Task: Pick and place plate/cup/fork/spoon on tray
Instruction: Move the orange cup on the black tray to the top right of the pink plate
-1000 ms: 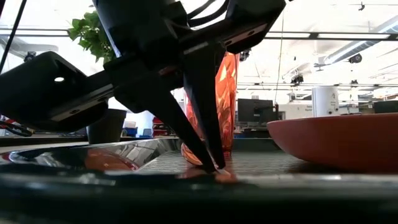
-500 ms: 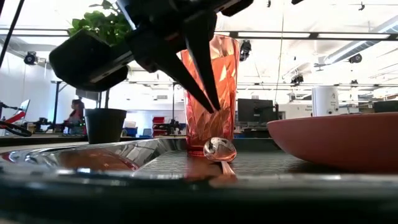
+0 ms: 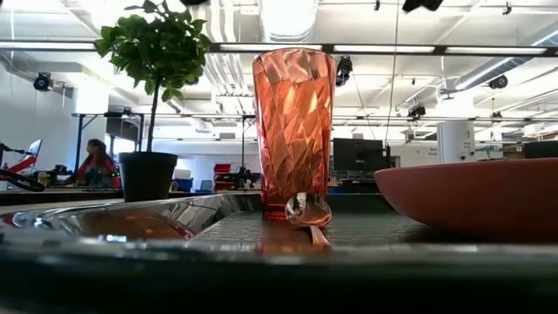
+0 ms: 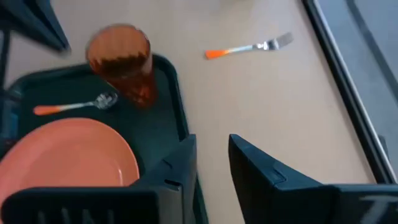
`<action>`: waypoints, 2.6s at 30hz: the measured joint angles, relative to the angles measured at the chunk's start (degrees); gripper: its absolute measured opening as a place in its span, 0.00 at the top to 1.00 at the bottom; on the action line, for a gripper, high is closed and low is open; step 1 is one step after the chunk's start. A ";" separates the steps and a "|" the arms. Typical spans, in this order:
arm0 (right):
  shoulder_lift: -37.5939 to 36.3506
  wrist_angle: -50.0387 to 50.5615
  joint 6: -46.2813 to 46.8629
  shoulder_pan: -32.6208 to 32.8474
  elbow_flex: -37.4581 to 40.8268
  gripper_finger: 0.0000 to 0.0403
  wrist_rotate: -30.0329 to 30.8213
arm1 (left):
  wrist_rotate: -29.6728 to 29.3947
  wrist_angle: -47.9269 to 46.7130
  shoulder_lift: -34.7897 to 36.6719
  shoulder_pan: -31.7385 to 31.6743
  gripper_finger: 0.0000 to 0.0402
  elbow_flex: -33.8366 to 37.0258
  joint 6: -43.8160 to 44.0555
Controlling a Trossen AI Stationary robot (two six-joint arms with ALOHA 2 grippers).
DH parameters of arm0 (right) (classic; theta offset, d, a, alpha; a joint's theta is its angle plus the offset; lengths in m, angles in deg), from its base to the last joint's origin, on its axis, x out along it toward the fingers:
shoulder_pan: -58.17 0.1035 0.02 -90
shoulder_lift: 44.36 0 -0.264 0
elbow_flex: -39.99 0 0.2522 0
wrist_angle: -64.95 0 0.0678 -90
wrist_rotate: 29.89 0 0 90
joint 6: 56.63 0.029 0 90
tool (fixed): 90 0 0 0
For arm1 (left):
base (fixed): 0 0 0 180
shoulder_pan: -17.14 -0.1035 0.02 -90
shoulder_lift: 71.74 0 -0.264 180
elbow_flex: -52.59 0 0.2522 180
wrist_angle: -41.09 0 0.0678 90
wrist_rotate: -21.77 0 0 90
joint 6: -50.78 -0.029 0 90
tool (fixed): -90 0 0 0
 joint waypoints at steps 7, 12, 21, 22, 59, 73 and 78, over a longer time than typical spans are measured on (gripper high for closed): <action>8.18 -1.82 0.11 -0.02 -0.02 0.63 -1.47 | -8.62 -10.34 11.28 -0.15 1.00 -0.67 -15.58; 15.08 -10.13 1.20 -0.04 -0.03 0.59 -4.49 | -10.96 -18.13 19.74 -0.15 1.00 2.38 -17.91; 26.30 -14.52 7.56 -0.28 -0.84 0.58 -7.48 | -11.22 -20.64 31.41 -0.15 1.00 11.68 -21.43; 27.45 -14.72 8.21 -0.28 -1.27 0.58 -8.66 | -11.11 -20.62 32.45 -0.15 1.00 13.12 -21.35; 41.76 -8.50 8.16 -0.37 -13.21 0.97 -12.40 | -8.51 -16.56 40.96 -0.15 1.00 28.39 -16.36; 28.00 21.75 25.18 0.88 -23.12 0.98 1.56 | -8.45 -16.55 40.79 -0.20 1.00 29.50 -16.40; 19.95 22.79 35.44 3.55 -15.20 0.98 2.43 | -8.34 -16.58 40.81 -0.20 1.00 30.11 -16.34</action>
